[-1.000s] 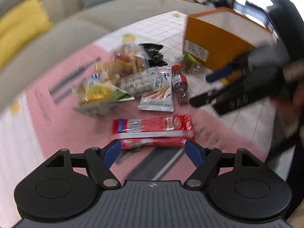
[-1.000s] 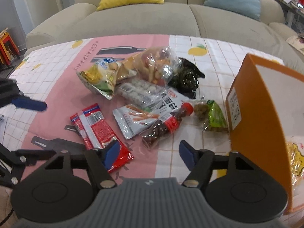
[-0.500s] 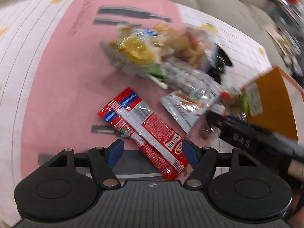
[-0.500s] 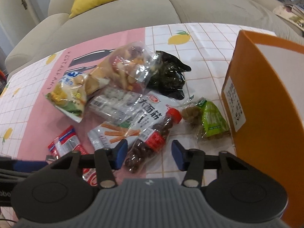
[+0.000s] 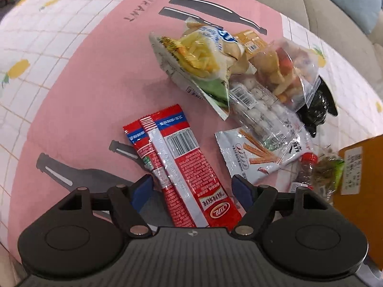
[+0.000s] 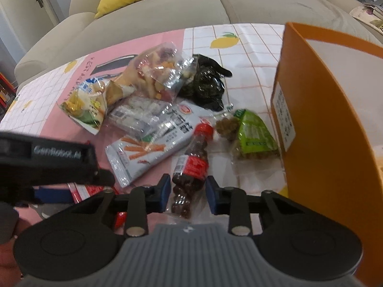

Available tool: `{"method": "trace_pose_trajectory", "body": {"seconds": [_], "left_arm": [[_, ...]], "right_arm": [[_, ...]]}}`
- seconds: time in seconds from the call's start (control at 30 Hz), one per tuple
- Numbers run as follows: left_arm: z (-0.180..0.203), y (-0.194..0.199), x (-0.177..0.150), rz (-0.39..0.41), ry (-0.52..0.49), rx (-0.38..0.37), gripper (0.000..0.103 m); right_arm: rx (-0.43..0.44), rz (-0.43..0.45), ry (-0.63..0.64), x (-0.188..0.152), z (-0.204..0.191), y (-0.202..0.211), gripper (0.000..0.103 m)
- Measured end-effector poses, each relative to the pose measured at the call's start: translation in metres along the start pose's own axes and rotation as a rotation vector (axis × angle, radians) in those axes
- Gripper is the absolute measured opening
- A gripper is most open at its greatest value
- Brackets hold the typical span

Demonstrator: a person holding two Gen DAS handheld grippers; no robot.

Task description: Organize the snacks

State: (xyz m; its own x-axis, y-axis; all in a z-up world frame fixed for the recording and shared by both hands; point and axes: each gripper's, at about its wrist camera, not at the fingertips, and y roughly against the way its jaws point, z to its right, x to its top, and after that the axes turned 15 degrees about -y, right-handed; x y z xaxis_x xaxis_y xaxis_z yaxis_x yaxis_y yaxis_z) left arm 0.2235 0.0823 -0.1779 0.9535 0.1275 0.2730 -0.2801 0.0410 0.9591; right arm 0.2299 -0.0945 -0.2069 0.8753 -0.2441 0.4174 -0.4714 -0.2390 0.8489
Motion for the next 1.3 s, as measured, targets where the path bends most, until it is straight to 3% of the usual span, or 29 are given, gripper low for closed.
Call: {"method": "trace_pose_trajectory", "body": {"seconds": [0.13, 0.23, 0.4, 0.57, 0.73, 0.77, 0.87, 1.03, 1.13, 1.2, 1.3], "left_arm": [[0.016, -0.004, -0.002, 0.008, -0.086, 0.071, 0.088], [0.018, -0.003, -0.006, 0.019, -0.153, 0.098, 0.075], [0.013, 0.001, -0.017, -0.001, -0.282, 0.068, 0.068], [0.008, 0.005, -0.033, -0.056, -0.472, 0.018, 0.069], [-0.003, 0.008, -0.045, 0.027, -0.392, 0.003, 0.082], [-0.004, 0.008, -0.048, 0.040, -0.373, 0.005, 0.085], [0.001, 0.007, -0.051, 0.067, -0.342, 0.035, 0.087], [0.003, 0.006, -0.053, 0.110, -0.259, 0.100, 0.088], [0.001, 0.010, -0.056, 0.148, -0.251, 0.097, 0.075], [0.001, 0.013, -0.057, 0.173, -0.259, 0.093, 0.055], [0.003, 0.014, -0.058, 0.189, -0.267, 0.091, 0.047]], "right_arm": [[-0.015, 0.000, 0.043, -0.005, 0.002, 0.004, 0.028], [-0.024, -0.007, 0.064, -0.007, 0.002, 0.007, 0.028], [-0.020, -0.051, 0.162, -0.019, 0.002, 0.015, 0.028], [-0.015, -0.089, 0.240, -0.032, 0.007, 0.026, 0.028], [0.000, -0.065, 0.233, -0.038, 0.013, 0.030, 0.031], [0.007, -0.054, 0.226, -0.039, 0.013, 0.030, 0.035], [0.011, 0.003, 0.232, -0.040, 0.011, 0.031, 0.046], [0.009, 0.035, 0.224, -0.042, 0.011, 0.028, 0.047], [0.001, 0.021, 0.211, -0.042, 0.013, 0.024, 0.042], [0.000, 0.017, 0.208, -0.044, 0.014, 0.023, 0.037], [-0.013, 0.027, 0.222, -0.045, 0.013, 0.022, 0.030]]}}
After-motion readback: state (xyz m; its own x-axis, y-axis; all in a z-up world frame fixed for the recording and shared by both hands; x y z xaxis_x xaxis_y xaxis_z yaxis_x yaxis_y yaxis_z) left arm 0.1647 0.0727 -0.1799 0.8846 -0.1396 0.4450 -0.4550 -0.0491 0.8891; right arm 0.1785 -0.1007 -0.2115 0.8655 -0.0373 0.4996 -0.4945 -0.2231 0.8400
